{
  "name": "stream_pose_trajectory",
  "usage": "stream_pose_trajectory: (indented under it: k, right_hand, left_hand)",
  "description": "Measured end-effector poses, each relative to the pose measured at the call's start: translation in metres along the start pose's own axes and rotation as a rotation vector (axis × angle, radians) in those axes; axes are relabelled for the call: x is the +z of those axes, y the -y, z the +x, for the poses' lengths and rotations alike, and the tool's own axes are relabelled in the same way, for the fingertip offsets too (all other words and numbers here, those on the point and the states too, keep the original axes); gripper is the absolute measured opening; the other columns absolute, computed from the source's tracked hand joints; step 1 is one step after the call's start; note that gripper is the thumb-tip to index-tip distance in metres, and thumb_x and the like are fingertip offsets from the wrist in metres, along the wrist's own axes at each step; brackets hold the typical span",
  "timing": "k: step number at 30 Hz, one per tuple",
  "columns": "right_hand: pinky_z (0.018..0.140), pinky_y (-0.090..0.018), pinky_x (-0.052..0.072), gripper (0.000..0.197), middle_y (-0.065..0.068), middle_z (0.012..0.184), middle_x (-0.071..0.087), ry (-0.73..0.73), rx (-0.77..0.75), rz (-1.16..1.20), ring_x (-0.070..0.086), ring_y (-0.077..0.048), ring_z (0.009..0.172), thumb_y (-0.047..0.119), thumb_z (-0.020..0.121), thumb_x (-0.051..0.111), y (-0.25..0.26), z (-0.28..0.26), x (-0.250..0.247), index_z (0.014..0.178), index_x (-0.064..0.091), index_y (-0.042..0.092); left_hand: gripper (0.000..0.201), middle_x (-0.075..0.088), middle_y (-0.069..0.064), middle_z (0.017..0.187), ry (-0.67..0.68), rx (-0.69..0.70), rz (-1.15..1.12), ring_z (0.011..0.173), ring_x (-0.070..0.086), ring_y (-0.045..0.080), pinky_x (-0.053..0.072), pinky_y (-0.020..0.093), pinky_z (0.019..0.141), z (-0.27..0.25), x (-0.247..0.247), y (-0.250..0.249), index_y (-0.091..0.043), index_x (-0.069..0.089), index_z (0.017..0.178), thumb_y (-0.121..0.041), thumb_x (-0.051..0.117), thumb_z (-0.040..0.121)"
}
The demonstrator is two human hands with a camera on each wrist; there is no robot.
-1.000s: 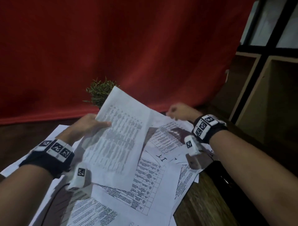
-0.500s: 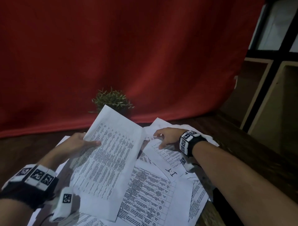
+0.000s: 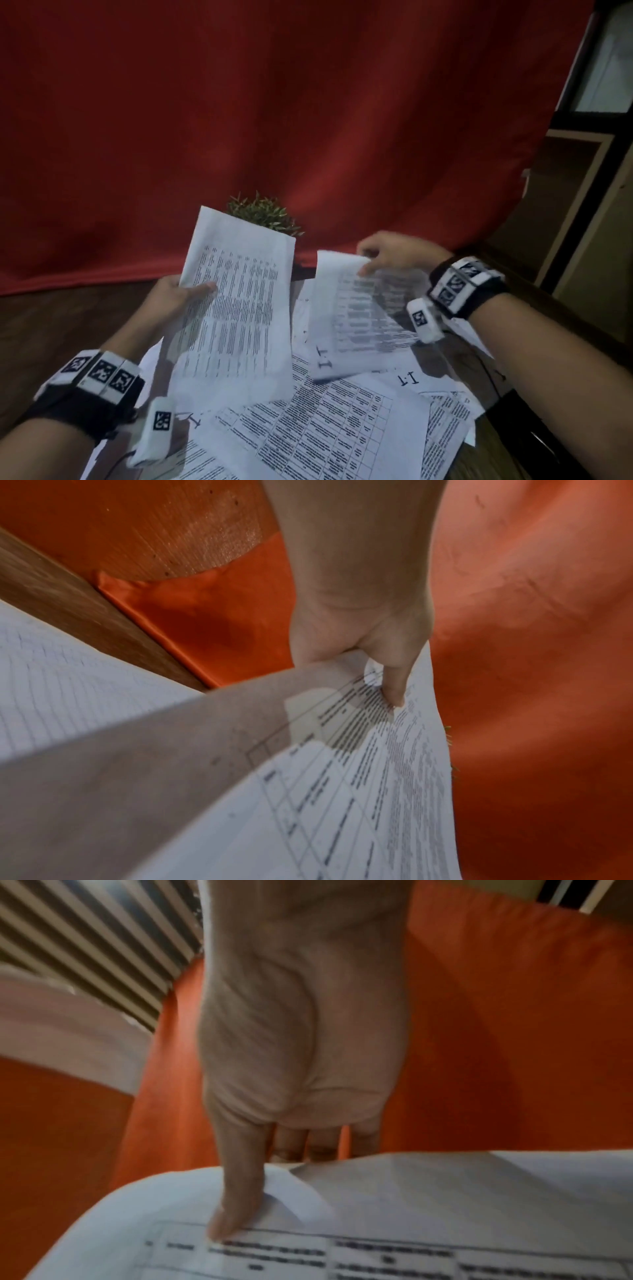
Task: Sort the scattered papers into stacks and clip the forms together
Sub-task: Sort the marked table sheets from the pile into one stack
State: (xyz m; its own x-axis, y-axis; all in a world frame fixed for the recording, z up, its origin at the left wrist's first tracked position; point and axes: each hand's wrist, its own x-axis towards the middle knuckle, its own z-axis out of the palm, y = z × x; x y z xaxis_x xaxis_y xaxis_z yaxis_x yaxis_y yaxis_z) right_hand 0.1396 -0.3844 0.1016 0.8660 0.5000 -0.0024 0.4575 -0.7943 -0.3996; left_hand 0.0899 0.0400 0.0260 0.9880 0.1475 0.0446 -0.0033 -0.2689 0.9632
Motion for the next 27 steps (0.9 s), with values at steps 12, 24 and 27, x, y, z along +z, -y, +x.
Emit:
stream_pose_trajectory:
  k: [12,24,27]
  right_hand:
    - [0.042,-0.016,0.042,0.012,-0.003,0.075,0.061,-0.67,0.191,0.997,0.056,-0.006,0.053,0.013,0.102,0.063,0.083,-0.006,0.022,0.095,0.056,0.007]
    - [0.074,-0.034,0.062,0.037,-0.006,0.106,0.077,-0.883,-0.08,1.04,0.076,-0.019,0.087,0.015,0.101,0.064,0.085,-0.012,0.027,0.13,0.044,0.023]
    - [0.08,-0.043,0.064,0.038,-0.009,0.111,0.076,-0.769,-0.104,1.003,0.076,-0.024,0.091,0.015,0.101,0.063,0.077,-0.02,0.032,0.135,0.047,0.018]
  left_hand:
    - [0.02,0.08,0.007,0.084,0.025,0.138,-0.306,0.078,0.076,0.031,0.061,0.048,0.082,-0.03,0.076,-0.065,-0.01,0.077,0.094,-0.027,0.074,0.083]
    - [0.013,0.079,0.0,0.093,-0.108,0.492,-0.317,0.082,0.075,0.019,0.064,0.037,0.073,-0.053,0.077,-0.086,-0.027,0.074,0.103,-0.022,0.079,0.092]
    - [0.019,0.08,0.003,0.099,-0.073,0.467,-0.299,0.089,0.076,0.02,0.063,0.041,0.084,-0.05,0.079,-0.076,-0.024,0.075,0.106,-0.023,0.083,0.088]
